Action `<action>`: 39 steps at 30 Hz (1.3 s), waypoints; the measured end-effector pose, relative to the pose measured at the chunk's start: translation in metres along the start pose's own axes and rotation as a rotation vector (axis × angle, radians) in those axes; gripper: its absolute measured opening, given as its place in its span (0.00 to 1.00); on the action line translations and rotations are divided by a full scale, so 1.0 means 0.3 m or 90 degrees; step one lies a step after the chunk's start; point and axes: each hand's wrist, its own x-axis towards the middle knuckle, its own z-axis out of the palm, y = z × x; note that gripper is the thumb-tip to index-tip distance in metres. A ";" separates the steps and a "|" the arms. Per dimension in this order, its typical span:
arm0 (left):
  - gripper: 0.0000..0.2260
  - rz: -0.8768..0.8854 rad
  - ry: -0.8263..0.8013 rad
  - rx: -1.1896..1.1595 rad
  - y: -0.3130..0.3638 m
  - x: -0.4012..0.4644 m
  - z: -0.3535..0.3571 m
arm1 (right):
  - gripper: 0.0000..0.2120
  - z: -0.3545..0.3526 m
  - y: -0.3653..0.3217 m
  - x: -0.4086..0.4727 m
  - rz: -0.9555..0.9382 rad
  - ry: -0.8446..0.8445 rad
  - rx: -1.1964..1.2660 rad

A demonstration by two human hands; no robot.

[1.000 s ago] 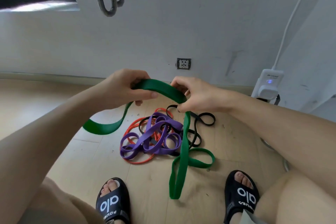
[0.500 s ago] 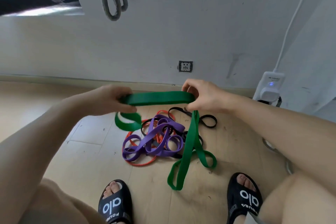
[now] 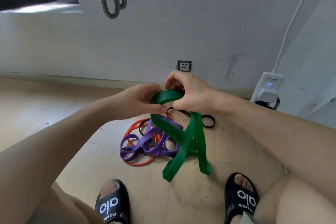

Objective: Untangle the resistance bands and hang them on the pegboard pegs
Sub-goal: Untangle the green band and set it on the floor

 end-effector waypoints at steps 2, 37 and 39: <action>0.11 -0.021 0.003 0.048 0.000 -0.005 -0.025 | 0.20 -0.026 0.023 -0.004 0.031 -0.053 -0.039; 0.24 -0.061 -0.037 0.094 -0.028 0.009 0.027 | 0.20 -0.091 -0.045 -0.036 -0.039 0.008 0.082; 0.22 -0.005 0.023 0.007 -0.009 0.018 0.028 | 0.20 -0.094 -0.047 -0.032 -0.053 0.038 0.074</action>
